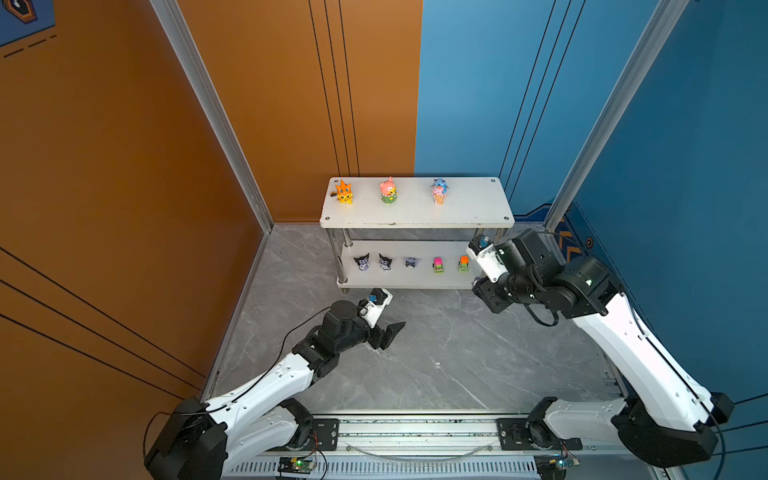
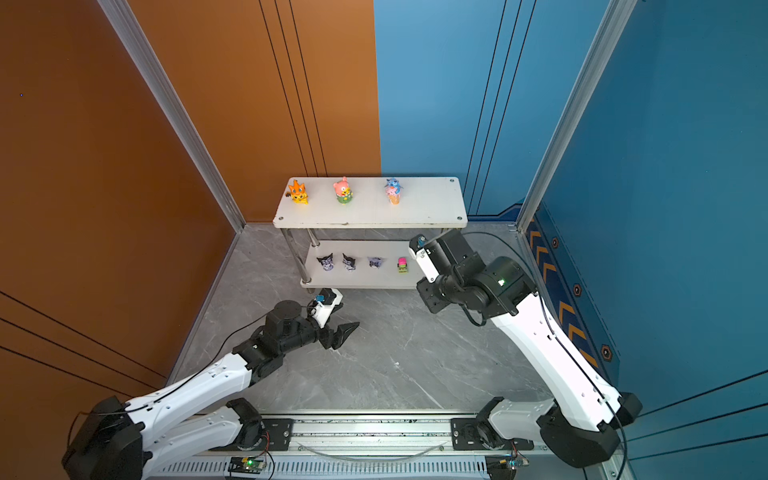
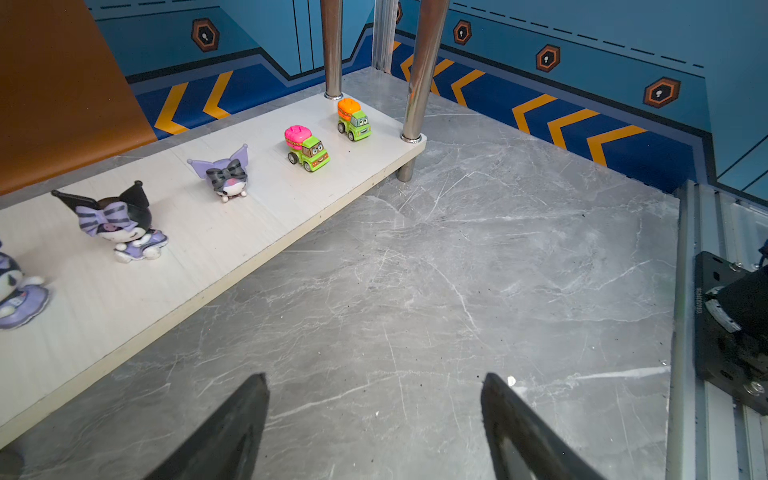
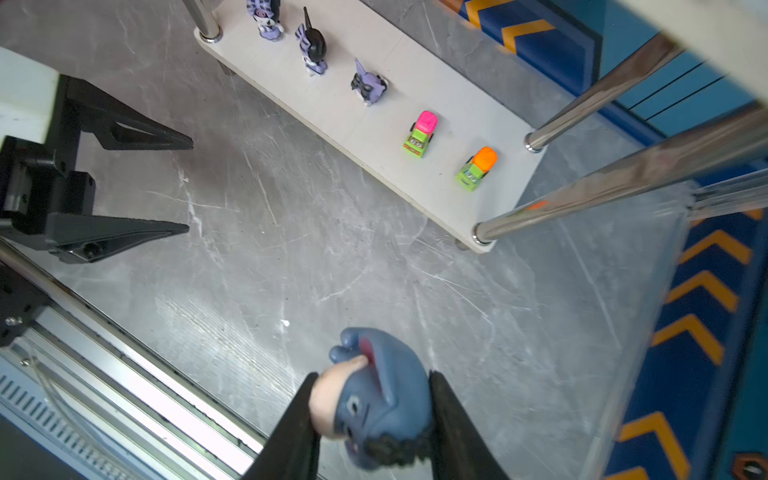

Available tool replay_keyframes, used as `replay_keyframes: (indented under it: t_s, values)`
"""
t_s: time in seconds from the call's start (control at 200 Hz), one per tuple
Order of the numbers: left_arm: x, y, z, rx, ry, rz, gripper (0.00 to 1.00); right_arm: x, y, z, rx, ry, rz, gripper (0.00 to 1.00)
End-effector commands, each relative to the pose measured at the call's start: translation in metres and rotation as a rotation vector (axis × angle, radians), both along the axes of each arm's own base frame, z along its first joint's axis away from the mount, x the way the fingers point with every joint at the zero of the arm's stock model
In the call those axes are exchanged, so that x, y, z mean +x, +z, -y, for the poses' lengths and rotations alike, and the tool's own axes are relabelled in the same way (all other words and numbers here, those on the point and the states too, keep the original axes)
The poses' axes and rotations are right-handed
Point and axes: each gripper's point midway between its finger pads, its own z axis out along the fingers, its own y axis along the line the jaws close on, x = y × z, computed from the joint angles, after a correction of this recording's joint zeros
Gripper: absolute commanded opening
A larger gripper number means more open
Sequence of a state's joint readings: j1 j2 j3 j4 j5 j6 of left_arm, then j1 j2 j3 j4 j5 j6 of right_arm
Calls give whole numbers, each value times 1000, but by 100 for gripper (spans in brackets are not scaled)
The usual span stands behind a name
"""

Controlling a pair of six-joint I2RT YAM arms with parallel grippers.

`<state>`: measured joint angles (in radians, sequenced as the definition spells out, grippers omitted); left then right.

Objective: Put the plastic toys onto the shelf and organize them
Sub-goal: 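Carry the donkey with the right gripper over the top shelf's far end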

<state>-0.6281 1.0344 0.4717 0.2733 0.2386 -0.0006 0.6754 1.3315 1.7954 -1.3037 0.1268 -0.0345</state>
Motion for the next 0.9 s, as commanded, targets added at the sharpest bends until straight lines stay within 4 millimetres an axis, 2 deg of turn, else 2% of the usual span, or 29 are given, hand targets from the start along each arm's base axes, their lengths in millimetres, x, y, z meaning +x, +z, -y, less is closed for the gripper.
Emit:
replay_keyframes:
  t_s: [0.0,0.085,0.245,0.365,0.591,0.741,0.896]
  values:
    - [4,16,6,-38,-16,20,81,9,13,18,-229,82,36,31]
    - [5,18,6,-34,-18,22,81,26,25,15,-312,136,71,30]
    - [5,26,7,-45,-21,32,81,50,47,5,-265,168,132,29]
    - [5,26,7,-47,-27,29,81,71,60,13,-320,135,193,29]
    - [5,28,7,-56,-28,31,81,96,84,15,-340,120,286,28]
    - [5,27,9,-59,-34,21,81,119,88,16,-282,113,298,29]
    - [5,25,9,-55,-34,13,80,144,71,21,-259,89,249,29]
